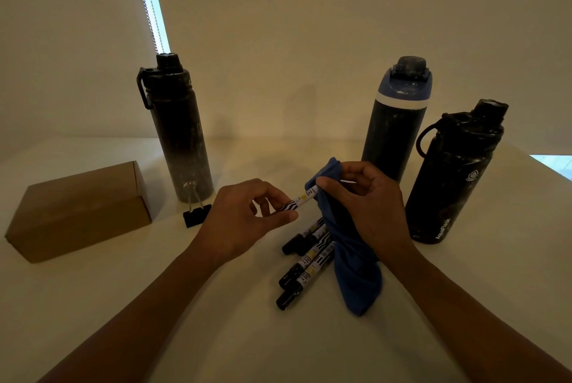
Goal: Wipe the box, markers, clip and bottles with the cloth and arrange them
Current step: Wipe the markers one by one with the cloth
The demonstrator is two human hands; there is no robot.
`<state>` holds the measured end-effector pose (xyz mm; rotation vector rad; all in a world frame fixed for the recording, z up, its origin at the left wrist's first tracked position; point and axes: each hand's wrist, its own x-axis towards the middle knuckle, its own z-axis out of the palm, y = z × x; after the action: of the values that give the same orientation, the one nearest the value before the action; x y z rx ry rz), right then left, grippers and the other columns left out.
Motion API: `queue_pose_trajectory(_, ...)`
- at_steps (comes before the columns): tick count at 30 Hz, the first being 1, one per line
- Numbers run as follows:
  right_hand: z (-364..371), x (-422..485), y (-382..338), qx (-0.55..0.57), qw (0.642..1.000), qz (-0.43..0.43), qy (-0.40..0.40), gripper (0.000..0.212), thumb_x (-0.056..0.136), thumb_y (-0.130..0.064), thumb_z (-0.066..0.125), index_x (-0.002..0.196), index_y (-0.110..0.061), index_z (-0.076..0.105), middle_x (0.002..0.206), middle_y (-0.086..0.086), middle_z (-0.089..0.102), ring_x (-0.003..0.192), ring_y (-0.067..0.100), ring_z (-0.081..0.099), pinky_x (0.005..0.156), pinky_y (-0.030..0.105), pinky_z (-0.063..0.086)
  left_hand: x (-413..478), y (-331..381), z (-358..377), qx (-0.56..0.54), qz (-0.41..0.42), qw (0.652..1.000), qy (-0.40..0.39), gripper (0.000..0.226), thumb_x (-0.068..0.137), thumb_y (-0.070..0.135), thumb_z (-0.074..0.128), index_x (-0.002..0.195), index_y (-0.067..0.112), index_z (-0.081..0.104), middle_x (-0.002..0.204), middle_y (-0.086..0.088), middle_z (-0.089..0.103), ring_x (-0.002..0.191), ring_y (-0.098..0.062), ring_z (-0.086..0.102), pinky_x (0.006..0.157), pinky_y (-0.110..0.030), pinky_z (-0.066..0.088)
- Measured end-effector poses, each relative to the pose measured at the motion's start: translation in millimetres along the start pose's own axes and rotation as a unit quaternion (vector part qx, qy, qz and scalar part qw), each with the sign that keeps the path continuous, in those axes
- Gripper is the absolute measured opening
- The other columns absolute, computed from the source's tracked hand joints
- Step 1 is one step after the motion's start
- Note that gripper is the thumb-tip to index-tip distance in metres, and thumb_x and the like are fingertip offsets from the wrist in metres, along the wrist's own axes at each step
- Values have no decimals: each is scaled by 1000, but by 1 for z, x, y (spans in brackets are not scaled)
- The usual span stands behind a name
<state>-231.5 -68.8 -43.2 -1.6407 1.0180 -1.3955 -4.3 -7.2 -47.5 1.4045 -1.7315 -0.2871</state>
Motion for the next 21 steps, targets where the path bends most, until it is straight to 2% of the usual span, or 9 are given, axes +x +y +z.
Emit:
queue_pose_trajectory(3,1,0,0,-17,1000,-6,6,24,84,-33,84,103,-23,73,95,-12,78,90,5,75,81,24,60,0,-1,0,12,12,1000,0,20,79,46,87,94,37,77,87,19,70,85,-8,66,70,-13,49)
queue_pose_trajectory(7,-2,3,0,-67,997,-6,49,20,92,-40,74,106,-26,73,95,-15,76,90,0,71,84,28,61,0,1,0,4,20,1000,3,21,79,45,87,95,36,77,88,18,71,84,-9,67,68,-13,48)
queue_pose_trajectory(12,0,-1,-4,-25,999,-19,-5,25,83,-31,85,102,-20,72,92,-11,78,88,6,75,79,22,60,0,-3,0,18,32,999,2,22,79,45,87,95,36,77,89,19,71,81,-10,67,67,-14,48)
queue_pose_trajectory(17,-1,2,-4,-66,996,-8,56,21,94,-43,71,107,-26,72,94,-14,76,91,1,72,83,28,61,3,0,-1,14,27,999,9,21,79,45,87,96,36,78,89,19,71,82,-9,67,67,-14,48)
queue_pose_trajectory(21,-1,3,-5,-28,998,1,57,18,99,-40,64,109,-26,71,94,-17,76,92,-1,71,82,25,60,4,2,-4,-6,-9,1000,4,20,79,50,86,94,39,77,93,19,73,84,-6,67,68,-17,51)
